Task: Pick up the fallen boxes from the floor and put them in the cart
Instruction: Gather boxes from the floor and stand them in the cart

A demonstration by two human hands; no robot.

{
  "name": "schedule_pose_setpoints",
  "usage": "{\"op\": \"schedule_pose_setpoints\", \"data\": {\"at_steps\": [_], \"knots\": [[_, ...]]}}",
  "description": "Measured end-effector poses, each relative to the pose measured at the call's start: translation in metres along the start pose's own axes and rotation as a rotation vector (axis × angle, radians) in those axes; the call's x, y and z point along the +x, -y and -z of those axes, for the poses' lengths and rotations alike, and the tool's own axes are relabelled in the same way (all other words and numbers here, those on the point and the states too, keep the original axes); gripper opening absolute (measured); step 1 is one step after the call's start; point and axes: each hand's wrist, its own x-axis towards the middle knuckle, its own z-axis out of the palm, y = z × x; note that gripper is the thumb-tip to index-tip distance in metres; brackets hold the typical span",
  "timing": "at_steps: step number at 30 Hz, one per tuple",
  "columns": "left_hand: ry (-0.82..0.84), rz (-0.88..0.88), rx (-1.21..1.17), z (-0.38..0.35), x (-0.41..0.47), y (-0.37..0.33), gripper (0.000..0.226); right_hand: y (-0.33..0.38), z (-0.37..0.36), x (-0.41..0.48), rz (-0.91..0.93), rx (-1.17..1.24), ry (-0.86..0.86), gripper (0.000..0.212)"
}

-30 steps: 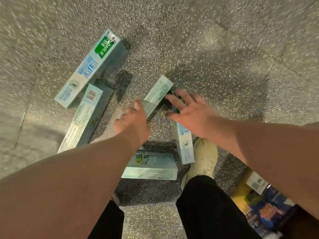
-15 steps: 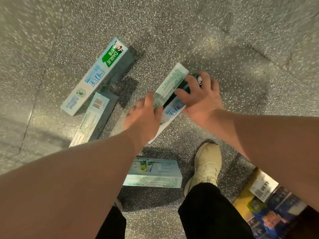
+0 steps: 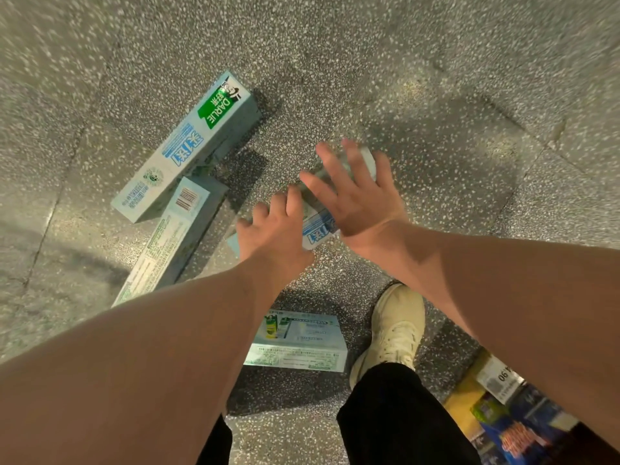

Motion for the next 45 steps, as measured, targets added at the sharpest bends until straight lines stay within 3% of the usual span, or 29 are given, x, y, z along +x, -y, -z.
{"op": "schedule_pose_setpoints", "data": {"at_steps": [5, 10, 17, 23, 26, 29, 32, 37, 40, 45], "knots": [[-0.012, -0.021, 0.042, 0.000, 0.001, 0.011, 0.114, 0.007, -0.005, 0.009, 0.056, -0.065, 0.041, 0.085], [-0.031, 0.053, 0.133, -0.012, 0.006, 0.006, 0.128, 0.008, -0.009, 0.016, 0.058, -0.095, 0.046, 0.088], [-0.021, 0.025, 0.206, -0.004, -0.002, 0.010, 0.115, 0.010, 0.008, 0.011, 0.090, -0.090, 0.067, 0.087], [-0.033, -0.100, 0.227, 0.064, -0.058, 0.021, 0.100, 0.014, 0.077, -0.028, 0.084, -0.044, 0.051, 0.050], [-0.017, -0.160, 0.282, 0.130, -0.106, 0.020, 0.102, 0.015, 0.149, -0.063, 0.085, -0.054, -0.002, 0.055], [-0.084, -0.219, 0.304, 0.206, -0.176, 0.023, 0.099, 0.025, 0.240, -0.115, 0.048, -0.094, 0.054, 0.059], [-0.196, -0.252, 0.333, 0.292, -0.263, 0.031, 0.086, 0.046, 0.342, -0.175, -0.026, -0.079, -0.089, 0.061], [-0.312, -0.282, 0.357, 0.419, -0.425, 0.056, 0.094, 0.103, 0.520, -0.286, -0.057, -0.057, -0.151, 0.070], [-0.388, -0.312, 0.339, 0.478, -0.520, 0.072, 0.085, 0.139, 0.617, -0.350, -0.030, -0.067, -0.212, 0.079], [-0.577, -0.287, 0.383, 0.542, -0.646, 0.101, 0.092, 0.193, 0.733, -0.430, 0.028, -0.140, -0.321, 0.075]]}}
